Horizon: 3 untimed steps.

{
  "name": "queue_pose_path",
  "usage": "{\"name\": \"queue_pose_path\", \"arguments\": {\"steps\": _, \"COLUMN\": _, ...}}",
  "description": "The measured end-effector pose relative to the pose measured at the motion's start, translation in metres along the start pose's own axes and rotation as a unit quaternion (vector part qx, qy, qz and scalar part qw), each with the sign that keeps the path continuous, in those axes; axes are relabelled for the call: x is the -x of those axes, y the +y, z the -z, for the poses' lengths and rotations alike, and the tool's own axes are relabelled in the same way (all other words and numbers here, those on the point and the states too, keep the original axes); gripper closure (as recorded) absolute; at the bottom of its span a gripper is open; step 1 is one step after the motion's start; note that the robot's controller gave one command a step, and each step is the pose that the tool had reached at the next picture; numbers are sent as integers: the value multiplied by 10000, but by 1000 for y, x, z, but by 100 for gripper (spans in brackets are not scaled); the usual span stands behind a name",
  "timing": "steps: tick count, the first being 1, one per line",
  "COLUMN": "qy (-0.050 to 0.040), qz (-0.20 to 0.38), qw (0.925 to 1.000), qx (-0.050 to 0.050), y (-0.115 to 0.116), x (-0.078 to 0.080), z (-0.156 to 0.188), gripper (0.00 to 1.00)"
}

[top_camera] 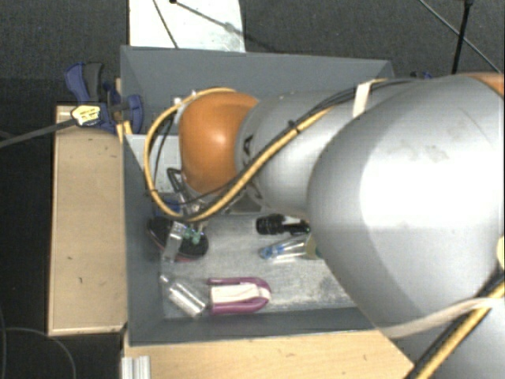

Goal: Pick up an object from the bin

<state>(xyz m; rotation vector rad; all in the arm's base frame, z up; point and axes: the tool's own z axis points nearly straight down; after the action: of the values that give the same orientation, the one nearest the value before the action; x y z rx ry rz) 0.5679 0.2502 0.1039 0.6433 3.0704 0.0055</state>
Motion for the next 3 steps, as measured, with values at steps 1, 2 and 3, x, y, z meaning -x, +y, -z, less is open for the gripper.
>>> {"name": "queue_pose_path", "arguments": {"steps": 1, "qy": 30, "qz": -314, "qw": 9995, "qx": -30, "y": -2, "x": -4, "z": -35, "gripper": 0}}
{"name": "queue_pose_path", "arguments": {"steps": 2, "qy": 27, "qz": -326, "qw": 9995, "qx": -24, "y": -1, "x": -4, "z": -35, "gripper": 0}}
{"name": "queue_pose_path", "arguments": {"steps": 3, "qy": 34, "qz": -324, "qw": 9995, "qx": -25, "y": -1, "x": -4, "z": -35, "gripper": 100}}
